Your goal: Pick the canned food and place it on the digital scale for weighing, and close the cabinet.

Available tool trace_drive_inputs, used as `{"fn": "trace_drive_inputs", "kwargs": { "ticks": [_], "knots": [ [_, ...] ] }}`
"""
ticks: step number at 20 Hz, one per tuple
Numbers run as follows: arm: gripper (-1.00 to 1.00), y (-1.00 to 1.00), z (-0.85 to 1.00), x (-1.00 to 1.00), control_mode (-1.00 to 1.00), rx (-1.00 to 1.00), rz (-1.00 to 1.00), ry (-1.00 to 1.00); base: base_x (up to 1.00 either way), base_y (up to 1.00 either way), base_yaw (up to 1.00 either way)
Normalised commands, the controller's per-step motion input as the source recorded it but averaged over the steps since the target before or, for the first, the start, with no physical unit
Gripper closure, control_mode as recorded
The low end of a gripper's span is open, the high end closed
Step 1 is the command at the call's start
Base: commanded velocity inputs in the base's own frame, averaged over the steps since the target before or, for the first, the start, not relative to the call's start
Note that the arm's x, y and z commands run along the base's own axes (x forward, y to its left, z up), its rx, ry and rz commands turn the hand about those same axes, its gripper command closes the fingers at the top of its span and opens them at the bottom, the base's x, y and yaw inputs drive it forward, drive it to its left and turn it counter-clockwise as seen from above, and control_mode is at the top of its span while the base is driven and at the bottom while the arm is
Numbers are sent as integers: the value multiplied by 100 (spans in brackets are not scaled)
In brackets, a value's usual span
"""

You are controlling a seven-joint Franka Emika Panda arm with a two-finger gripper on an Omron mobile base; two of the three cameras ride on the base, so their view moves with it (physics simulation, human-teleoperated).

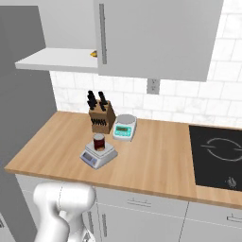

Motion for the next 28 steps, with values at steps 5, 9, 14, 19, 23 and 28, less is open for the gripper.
{"fn": "trace_drive_inputs", "kwargs": {
  "ticks": [5,9,14,19,23,28],
  "knots": [
    [-100,89,-57,-4,-100,11,-44,-11,0,0,0],
    [-100,74,-28,1,-100,10,-33,-4,0,0,0],
    [-100,32,5,0,-100,11,-18,-1,0,0,0],
    [-100,-2,32,0,-100,5,-11,-1,0,0,0],
    [-100,-8,25,0,-100,22,-16,1,0,0,0],
    [-100,-35,10,-9,-100,26,-15,2,0,0,0]
  ]
}}
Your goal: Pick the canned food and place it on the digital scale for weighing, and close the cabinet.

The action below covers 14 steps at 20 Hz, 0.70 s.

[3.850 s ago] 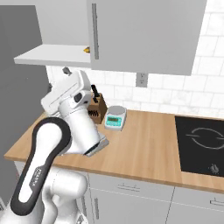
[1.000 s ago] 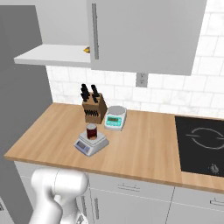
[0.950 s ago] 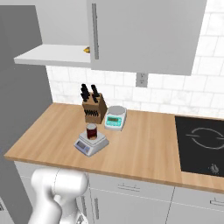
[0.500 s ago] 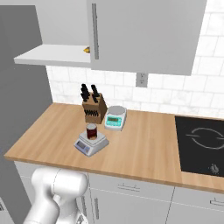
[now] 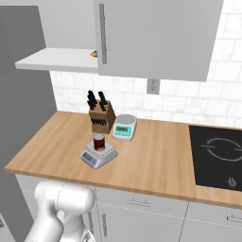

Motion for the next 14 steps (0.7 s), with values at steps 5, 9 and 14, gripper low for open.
{"fn": "trace_drive_inputs", "kwargs": {
  "ticks": [5,9,14],
  "knots": [
    [-100,-57,9,-24,-100,30,-15,0,0,0,0],
    [-100,-35,16,8,-100,17,-8,3,0,0,0],
    [-100,-38,9,7,-100,9,-3,9,0,0,0]
  ]
}}
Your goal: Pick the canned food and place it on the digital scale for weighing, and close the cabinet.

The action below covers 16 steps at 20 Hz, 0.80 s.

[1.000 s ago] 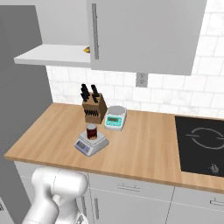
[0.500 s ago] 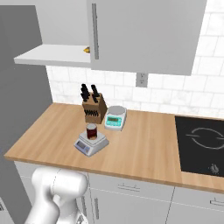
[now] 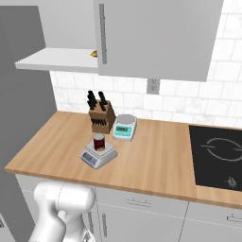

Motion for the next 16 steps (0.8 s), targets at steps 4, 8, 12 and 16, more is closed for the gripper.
{"fn": "trace_drive_inputs", "kwargs": {
  "ticks": [4,8,12,16],
  "knots": [
    [-100,-64,7,0,-100,13,0,16,0,0,0],
    [-100,-30,7,22,-100,4,-2,19,0,0,0],
    [-100,49,0,18,-100,-7,-8,13,0,0,0],
    [-100,42,0,0,-100,-28,-12,15,0,0,0]
  ]
}}
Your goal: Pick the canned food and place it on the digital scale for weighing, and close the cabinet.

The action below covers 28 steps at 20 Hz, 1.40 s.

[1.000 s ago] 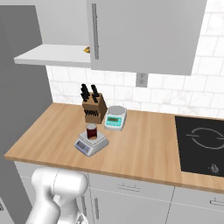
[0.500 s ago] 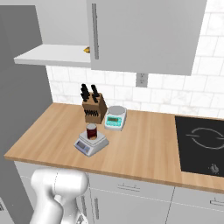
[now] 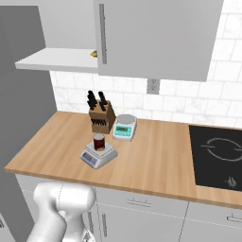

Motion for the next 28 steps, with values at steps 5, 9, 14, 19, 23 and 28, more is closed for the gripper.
{"fn": "trace_drive_inputs", "kwargs": {
  "ticks": [5,9,14,19,23,28],
  "knots": [
    [-100,20,-1,7,-100,-25,-16,29,0,0,0],
    [-100,0,0,27,-100,-11,-12,42,0,0,0],
    [-100,5,-1,41,-100,-12,-9,31,0,0,0],
    [-100,76,-6,-54,-100,-19,0,1,0,0,0],
    [-100,25,0,35,-100,-9,0,1,0,0,0],
    [-100,-21,-3,63,-100,0,0,9,0,0,0]
  ]
}}
